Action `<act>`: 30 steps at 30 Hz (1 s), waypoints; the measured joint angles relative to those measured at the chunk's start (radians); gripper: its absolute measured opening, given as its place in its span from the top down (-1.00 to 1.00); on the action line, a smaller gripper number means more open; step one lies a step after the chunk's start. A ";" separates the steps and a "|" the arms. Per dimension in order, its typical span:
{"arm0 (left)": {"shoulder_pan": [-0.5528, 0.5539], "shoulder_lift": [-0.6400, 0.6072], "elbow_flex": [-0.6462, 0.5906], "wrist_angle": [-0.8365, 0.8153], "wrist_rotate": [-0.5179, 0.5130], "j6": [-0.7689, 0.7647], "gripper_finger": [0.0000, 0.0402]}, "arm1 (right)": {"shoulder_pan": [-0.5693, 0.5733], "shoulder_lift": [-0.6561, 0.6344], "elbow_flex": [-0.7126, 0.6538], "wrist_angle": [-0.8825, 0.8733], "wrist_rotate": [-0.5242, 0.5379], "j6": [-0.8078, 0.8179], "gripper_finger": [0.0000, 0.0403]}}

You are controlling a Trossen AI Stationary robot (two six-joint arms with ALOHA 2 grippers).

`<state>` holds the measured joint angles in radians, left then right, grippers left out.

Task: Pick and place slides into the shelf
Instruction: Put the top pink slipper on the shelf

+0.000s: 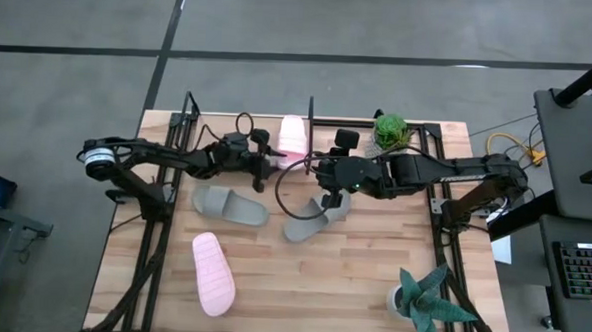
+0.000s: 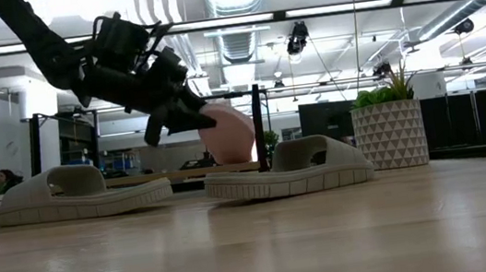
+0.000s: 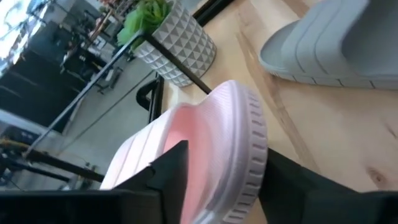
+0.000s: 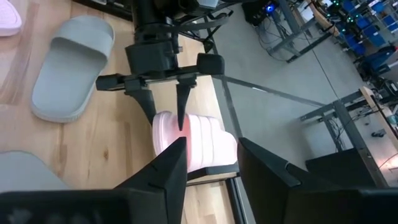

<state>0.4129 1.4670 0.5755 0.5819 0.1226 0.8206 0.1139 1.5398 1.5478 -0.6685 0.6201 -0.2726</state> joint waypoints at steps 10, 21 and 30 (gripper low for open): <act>-0.001 -0.004 0.019 -0.121 0.002 -0.133 -0.27 | 0.000 0.000 0.000 0.000 0.000 0.000 0.39; -0.002 -0.012 0.020 -0.128 0.041 -0.241 -0.41 | 0.000 0.000 0.000 0.000 0.000 0.002 0.36; -0.009 -0.046 0.029 -0.121 -0.123 -0.239 -0.41 | 0.000 0.001 0.000 0.000 0.000 0.002 0.40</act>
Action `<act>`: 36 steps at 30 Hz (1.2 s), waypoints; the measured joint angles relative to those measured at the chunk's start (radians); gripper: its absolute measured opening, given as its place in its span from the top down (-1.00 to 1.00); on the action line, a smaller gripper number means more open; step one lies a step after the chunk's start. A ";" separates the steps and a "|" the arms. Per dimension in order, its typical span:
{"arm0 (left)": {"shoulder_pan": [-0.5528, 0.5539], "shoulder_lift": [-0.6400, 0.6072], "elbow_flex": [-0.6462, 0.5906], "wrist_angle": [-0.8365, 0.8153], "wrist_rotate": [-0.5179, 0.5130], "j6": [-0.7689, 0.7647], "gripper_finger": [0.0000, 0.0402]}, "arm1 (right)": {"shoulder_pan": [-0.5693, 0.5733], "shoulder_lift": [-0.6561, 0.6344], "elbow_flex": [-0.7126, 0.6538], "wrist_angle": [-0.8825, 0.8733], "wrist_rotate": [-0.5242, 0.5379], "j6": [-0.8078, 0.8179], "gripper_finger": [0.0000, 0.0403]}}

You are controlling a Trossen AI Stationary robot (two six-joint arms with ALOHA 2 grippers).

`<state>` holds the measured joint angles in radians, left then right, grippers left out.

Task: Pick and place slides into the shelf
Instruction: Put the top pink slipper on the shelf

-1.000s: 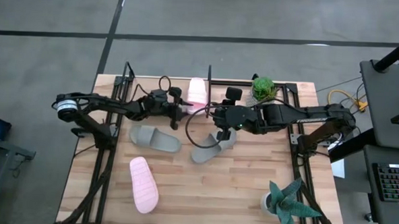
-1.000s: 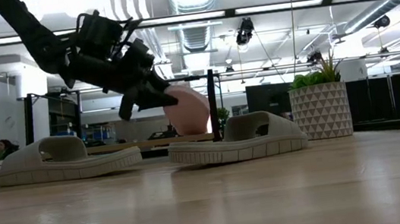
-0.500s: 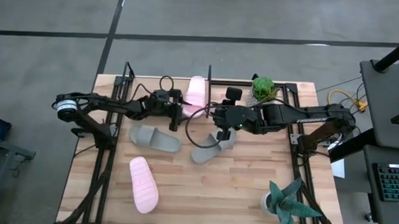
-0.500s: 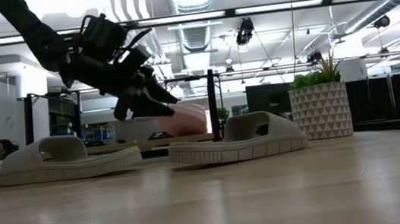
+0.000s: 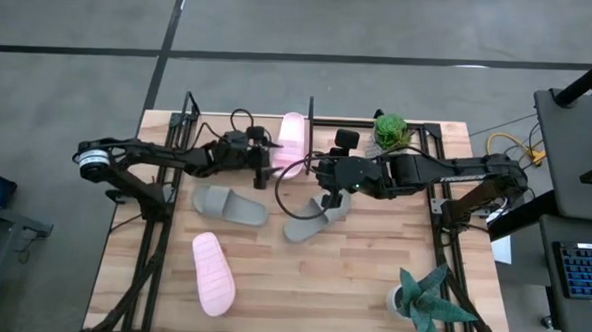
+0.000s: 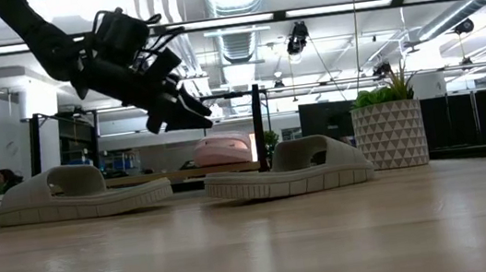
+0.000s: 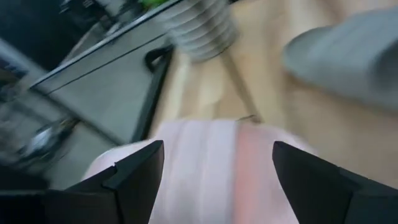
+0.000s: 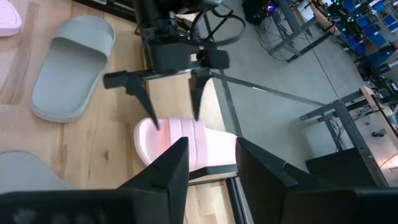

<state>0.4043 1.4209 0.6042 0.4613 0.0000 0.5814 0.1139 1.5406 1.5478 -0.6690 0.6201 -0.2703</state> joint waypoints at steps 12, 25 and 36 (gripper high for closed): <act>-0.107 0.012 0.011 -0.031 -0.264 0.135 -0.41 | 0.000 0.000 0.000 -0.007 0.000 -0.001 0.40; -0.145 0.160 0.102 -0.054 -0.432 0.181 -0.41 | 0.000 0.000 0.000 -0.008 0.000 0.001 0.42; -0.153 0.282 0.198 -0.055 -0.579 0.245 -0.33 | 0.000 0.000 -0.005 -0.015 0.000 0.001 0.47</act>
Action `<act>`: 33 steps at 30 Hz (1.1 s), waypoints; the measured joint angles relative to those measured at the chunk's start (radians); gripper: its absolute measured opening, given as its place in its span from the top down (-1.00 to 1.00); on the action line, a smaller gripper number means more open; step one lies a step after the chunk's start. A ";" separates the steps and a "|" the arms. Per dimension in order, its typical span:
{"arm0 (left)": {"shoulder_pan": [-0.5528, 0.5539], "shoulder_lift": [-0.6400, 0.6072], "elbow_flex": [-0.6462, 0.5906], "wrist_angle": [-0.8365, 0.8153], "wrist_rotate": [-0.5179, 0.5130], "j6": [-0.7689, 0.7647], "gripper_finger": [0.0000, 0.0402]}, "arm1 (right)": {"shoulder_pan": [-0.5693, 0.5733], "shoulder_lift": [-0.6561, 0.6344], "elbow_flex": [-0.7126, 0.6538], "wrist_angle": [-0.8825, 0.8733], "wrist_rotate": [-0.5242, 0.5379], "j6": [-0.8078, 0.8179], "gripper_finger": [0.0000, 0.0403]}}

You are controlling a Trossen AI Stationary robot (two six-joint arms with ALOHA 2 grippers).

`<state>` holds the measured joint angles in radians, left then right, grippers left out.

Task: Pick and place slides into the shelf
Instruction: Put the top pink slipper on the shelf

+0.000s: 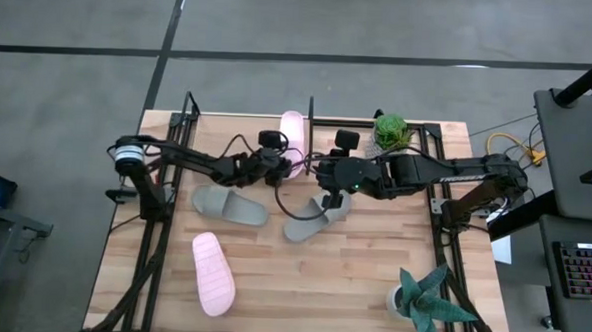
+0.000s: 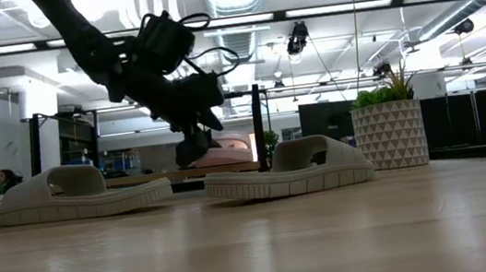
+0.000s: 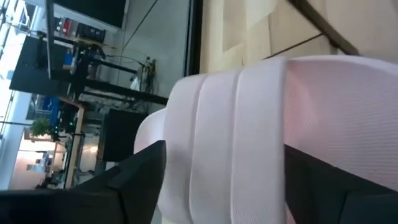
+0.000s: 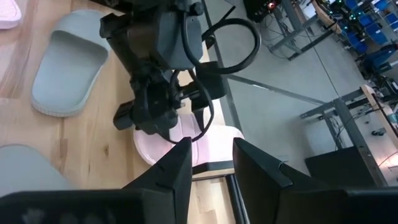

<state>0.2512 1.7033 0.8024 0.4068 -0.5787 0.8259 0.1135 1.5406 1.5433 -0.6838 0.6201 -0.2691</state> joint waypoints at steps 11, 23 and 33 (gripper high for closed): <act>-0.004 0.006 0.010 0.005 0.001 0.017 0.46 | 0.000 0.000 -0.010 0.000 0.000 0.000 0.51; -0.004 0.007 0.009 0.062 0.000 0.054 0.98 | 0.000 0.000 -0.010 0.000 0.000 0.000 0.53; -0.005 0.007 0.008 0.085 0.002 0.025 0.99 | 0.000 0.000 -0.010 0.000 0.000 0.000 0.56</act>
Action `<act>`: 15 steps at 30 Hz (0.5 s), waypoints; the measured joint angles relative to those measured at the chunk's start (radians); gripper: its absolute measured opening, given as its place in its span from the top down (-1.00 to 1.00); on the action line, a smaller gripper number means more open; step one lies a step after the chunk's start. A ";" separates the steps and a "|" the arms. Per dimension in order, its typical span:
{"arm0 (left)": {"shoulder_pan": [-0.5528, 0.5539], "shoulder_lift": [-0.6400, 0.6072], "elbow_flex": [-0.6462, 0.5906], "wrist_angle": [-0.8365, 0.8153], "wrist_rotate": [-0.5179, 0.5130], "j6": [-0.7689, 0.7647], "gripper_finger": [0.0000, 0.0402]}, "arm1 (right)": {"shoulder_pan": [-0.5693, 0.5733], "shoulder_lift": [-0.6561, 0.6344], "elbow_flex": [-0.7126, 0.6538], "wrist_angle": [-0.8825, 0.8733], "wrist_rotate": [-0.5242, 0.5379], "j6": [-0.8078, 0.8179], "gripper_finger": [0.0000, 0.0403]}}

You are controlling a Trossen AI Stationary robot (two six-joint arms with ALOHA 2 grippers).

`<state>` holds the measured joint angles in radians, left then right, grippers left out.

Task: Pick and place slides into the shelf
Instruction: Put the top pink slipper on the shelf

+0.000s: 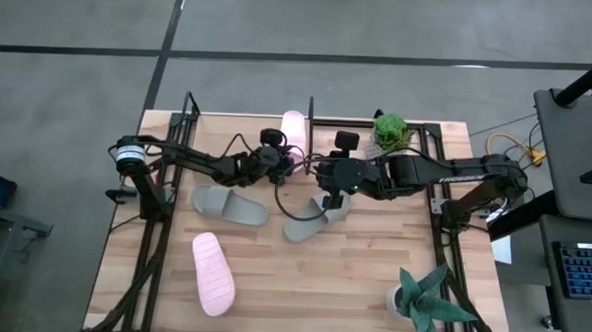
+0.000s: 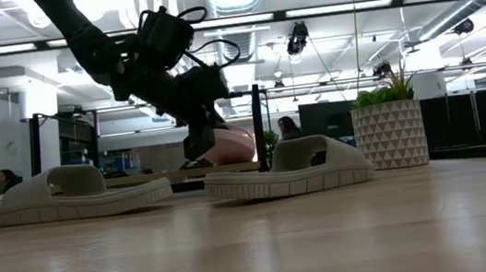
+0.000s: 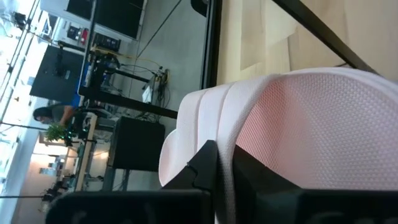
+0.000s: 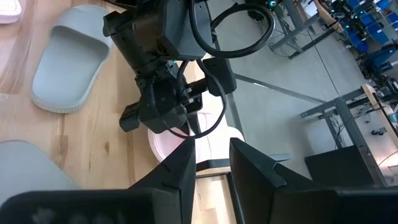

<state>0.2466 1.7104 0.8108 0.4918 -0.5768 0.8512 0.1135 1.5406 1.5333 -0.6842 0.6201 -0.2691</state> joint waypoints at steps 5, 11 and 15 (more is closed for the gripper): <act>0.000 0.000 0.000 -0.003 0.004 -0.033 0.99 | 0.000 0.000 0.000 0.000 0.000 0.000 0.55; 0.000 0.006 -0.001 -0.004 0.031 -0.045 0.98 | 0.000 0.000 0.000 0.000 0.000 0.000 0.58; 0.000 0.006 -0.001 -0.003 0.052 -0.060 0.93 | 0.000 0.000 0.000 -0.001 0.000 0.000 0.58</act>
<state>0.2462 1.7168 0.8101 0.4886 -0.5251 0.7912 0.1135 1.5406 1.5330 -0.6849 0.6201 -0.2691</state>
